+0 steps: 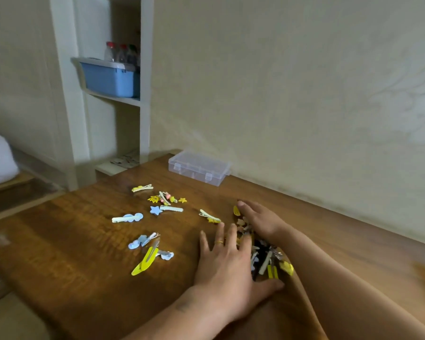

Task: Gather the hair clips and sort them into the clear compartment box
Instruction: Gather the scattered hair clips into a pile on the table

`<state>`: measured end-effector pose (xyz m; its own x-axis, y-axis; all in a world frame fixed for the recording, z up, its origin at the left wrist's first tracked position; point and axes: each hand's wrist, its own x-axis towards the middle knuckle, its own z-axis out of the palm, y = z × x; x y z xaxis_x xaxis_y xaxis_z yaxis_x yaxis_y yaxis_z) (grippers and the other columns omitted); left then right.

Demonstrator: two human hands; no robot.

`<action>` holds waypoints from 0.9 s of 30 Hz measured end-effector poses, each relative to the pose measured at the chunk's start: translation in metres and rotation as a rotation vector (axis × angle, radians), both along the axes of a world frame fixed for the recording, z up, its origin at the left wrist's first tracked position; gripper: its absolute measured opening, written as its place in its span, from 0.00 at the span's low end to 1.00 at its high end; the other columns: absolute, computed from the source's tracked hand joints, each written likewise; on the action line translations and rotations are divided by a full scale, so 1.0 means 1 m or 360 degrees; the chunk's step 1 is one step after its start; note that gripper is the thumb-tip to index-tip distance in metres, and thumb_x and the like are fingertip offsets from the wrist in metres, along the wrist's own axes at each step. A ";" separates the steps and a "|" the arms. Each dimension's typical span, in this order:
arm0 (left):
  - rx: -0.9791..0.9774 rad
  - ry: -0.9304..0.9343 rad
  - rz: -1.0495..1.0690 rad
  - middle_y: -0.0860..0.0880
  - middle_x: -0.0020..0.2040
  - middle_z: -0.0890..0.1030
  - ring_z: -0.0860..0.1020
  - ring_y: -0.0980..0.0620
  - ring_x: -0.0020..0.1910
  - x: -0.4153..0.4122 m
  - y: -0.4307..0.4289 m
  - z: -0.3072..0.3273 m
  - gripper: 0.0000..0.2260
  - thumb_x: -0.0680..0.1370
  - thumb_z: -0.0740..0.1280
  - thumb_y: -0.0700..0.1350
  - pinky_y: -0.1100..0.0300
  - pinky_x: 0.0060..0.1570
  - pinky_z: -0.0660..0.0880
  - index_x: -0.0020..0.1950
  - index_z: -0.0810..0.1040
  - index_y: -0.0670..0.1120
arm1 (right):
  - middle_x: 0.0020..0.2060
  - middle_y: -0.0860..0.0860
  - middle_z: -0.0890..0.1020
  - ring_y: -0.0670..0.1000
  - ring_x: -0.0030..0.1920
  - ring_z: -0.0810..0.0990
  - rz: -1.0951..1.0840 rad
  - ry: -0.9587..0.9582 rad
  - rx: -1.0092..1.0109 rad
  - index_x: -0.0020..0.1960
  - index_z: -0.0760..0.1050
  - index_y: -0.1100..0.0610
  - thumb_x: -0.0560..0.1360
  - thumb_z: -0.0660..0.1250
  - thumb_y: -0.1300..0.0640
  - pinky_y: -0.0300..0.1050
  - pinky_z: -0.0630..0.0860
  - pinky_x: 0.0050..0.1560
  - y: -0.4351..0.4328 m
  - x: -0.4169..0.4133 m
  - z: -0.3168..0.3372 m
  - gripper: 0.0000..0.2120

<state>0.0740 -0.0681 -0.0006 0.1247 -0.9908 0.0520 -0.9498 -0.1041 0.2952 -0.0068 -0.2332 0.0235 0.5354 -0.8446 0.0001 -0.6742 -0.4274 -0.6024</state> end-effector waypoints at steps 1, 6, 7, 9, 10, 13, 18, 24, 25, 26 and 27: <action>0.0018 0.0052 0.0016 0.46 0.89 0.46 0.39 0.43 0.88 0.001 -0.001 0.000 0.53 0.72 0.59 0.82 0.31 0.82 0.35 0.88 0.49 0.54 | 0.78 0.47 0.72 0.52 0.79 0.67 0.0070 0.0118 -0.0037 0.79 0.71 0.49 0.86 0.52 0.35 0.52 0.60 0.80 -0.003 0.007 -0.002 0.29; -0.0074 0.0176 0.0096 0.48 0.88 0.55 0.47 0.45 0.88 0.004 -0.006 -0.003 0.51 0.72 0.62 0.80 0.35 0.84 0.39 0.86 0.56 0.51 | 0.78 0.40 0.72 0.45 0.80 0.65 0.0210 0.0195 -0.0056 0.75 0.76 0.42 0.83 0.51 0.29 0.48 0.57 0.82 0.005 -0.004 -0.013 0.30; -0.0091 0.0175 0.0101 0.48 0.87 0.56 0.48 0.45 0.88 0.005 -0.006 -0.002 0.49 0.74 0.62 0.78 0.36 0.84 0.40 0.86 0.57 0.50 | 0.75 0.40 0.75 0.46 0.77 0.70 0.0188 0.0154 0.0007 0.72 0.78 0.39 0.78 0.50 0.23 0.50 0.60 0.81 0.011 -0.012 -0.012 0.34; -0.0130 0.0177 0.0083 0.48 0.87 0.57 0.50 0.45 0.87 0.005 -0.004 -0.002 0.46 0.76 0.62 0.77 0.36 0.85 0.42 0.85 0.57 0.50 | 0.69 0.42 0.81 0.48 0.70 0.78 0.0080 0.0004 0.0090 0.69 0.81 0.38 0.70 0.49 0.15 0.53 0.68 0.76 0.017 -0.032 -0.011 0.42; -0.0146 0.0196 0.0065 0.48 0.87 0.57 0.50 0.45 0.87 0.005 -0.002 -0.001 0.46 0.76 0.61 0.76 0.36 0.85 0.42 0.86 0.57 0.51 | 0.67 0.43 0.83 0.49 0.68 0.79 -0.0012 -0.0104 0.0094 0.68 0.81 0.40 0.70 0.49 0.15 0.53 0.70 0.75 0.019 -0.043 -0.010 0.43; -0.0291 0.0337 0.0053 0.50 0.86 0.60 0.55 0.48 0.86 0.014 0.006 0.010 0.42 0.78 0.58 0.77 0.38 0.85 0.45 0.85 0.60 0.53 | 0.61 0.47 0.85 0.52 0.64 0.82 -0.0303 -0.0254 -0.0066 0.64 0.83 0.48 0.80 0.51 0.25 0.52 0.75 0.67 0.030 -0.076 -0.014 0.35; -0.0523 0.0408 0.0340 0.50 0.79 0.72 0.70 0.46 0.79 0.098 0.004 0.029 0.36 0.81 0.56 0.74 0.40 0.81 0.60 0.79 0.71 0.51 | 0.63 0.54 0.83 0.60 0.65 0.79 -0.0429 0.0083 -0.0356 0.66 0.78 0.51 0.81 0.47 0.27 0.55 0.75 0.64 0.054 -0.091 -0.029 0.35; -0.0457 0.0397 0.0652 0.45 0.82 0.69 0.68 0.42 0.81 0.237 -0.004 0.020 0.36 0.82 0.58 0.73 0.41 0.79 0.66 0.81 0.71 0.51 | 0.77 0.56 0.73 0.60 0.77 0.69 -0.0543 0.0326 -0.0440 0.81 0.64 0.53 0.81 0.46 0.26 0.59 0.64 0.76 0.072 -0.057 -0.030 0.41; -0.0425 0.0419 0.0681 0.45 0.83 0.67 0.67 0.42 0.82 0.250 -0.007 0.017 0.37 0.81 0.58 0.74 0.41 0.79 0.65 0.82 0.69 0.52 | 0.78 0.56 0.72 0.60 0.78 0.68 -0.0552 0.0333 -0.0440 0.82 0.64 0.52 0.80 0.45 0.25 0.60 0.63 0.77 0.071 -0.052 -0.030 0.42; -0.0379 0.0449 0.0699 0.46 0.85 0.65 0.65 0.42 0.83 0.259 -0.013 0.013 0.39 0.80 0.58 0.76 0.40 0.80 0.64 0.84 0.68 0.53 | 0.78 0.56 0.71 0.60 0.79 0.67 -0.0549 0.0343 -0.0433 0.82 0.63 0.52 0.80 0.44 0.24 0.60 0.62 0.78 0.070 -0.048 -0.030 0.43; -0.0322 0.0476 0.0696 0.47 0.86 0.63 0.63 0.43 0.84 0.264 -0.019 0.010 0.42 0.78 0.57 0.78 0.39 0.81 0.62 0.85 0.66 0.54 | 0.79 0.56 0.70 0.60 0.79 0.66 -0.0538 0.0343 -0.0431 0.83 0.62 0.52 0.80 0.44 0.24 0.60 0.62 0.78 0.068 -0.043 -0.031 0.43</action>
